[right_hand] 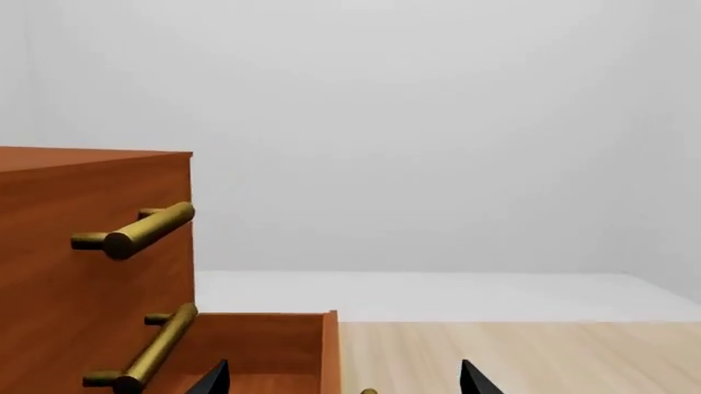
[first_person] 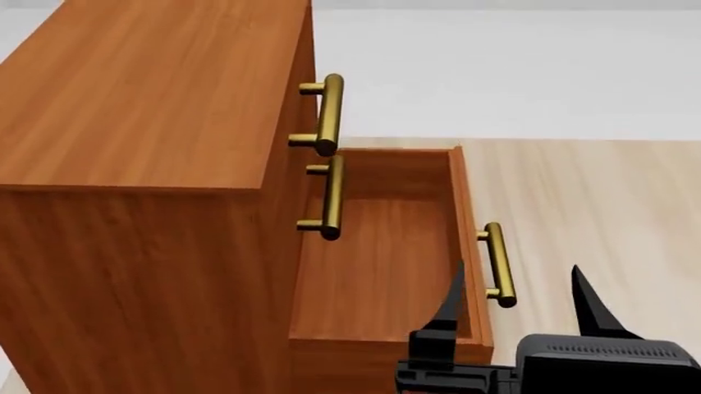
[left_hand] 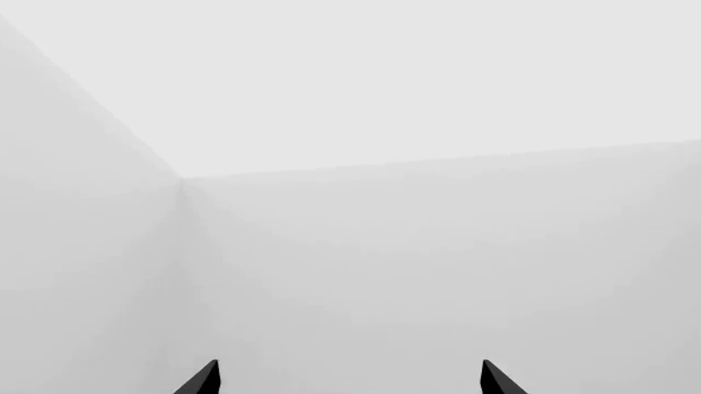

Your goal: Put the bowl in the bottom drawer of the cabinet.

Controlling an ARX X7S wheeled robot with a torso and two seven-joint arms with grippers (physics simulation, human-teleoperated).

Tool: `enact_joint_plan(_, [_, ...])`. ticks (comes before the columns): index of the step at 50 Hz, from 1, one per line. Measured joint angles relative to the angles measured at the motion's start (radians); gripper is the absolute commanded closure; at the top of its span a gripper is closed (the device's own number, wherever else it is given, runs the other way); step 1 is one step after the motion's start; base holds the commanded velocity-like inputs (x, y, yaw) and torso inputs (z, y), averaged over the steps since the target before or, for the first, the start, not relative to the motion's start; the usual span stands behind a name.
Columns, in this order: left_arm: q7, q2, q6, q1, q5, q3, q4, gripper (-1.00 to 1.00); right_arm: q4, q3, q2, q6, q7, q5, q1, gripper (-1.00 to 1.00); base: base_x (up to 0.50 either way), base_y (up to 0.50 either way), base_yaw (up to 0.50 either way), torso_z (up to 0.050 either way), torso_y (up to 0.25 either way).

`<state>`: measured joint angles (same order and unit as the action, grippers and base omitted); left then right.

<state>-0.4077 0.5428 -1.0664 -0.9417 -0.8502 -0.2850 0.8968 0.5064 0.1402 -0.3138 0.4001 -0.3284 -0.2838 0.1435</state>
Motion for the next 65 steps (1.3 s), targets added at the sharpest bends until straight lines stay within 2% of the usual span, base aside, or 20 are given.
enact_joint_plan(5, [-0.001, 0.002, 0.004, 0.002, -0.001, 0.002, 0.000, -1.00, 0.000, 0.000, -0.001, -0.002, -0.002, -0.002, -0.001, -1.00, 0.33, 0.00, 0.00, 0.000, 0.000])
enact_joint_plan(29, [-0.015, 0.006, 0.011, -0.005, -0.018, 0.010, -0.002, -1.00, 0.009, -0.007, -0.007, -0.016, -0.014, -0.012, -0.011, -1.00, 0.00, 0.00, 0.00, 0.000, 0.000])
enact_joint_plan(65, [-0.033, 0.019, 0.021, -0.008, -0.034, 0.022, -0.009, -1.00, 0.013, 0.004, -0.018, -0.020, -0.023, -0.020, -0.017, -1.00, 0.00, 0.00, 0.00, 0.000, -0.144])
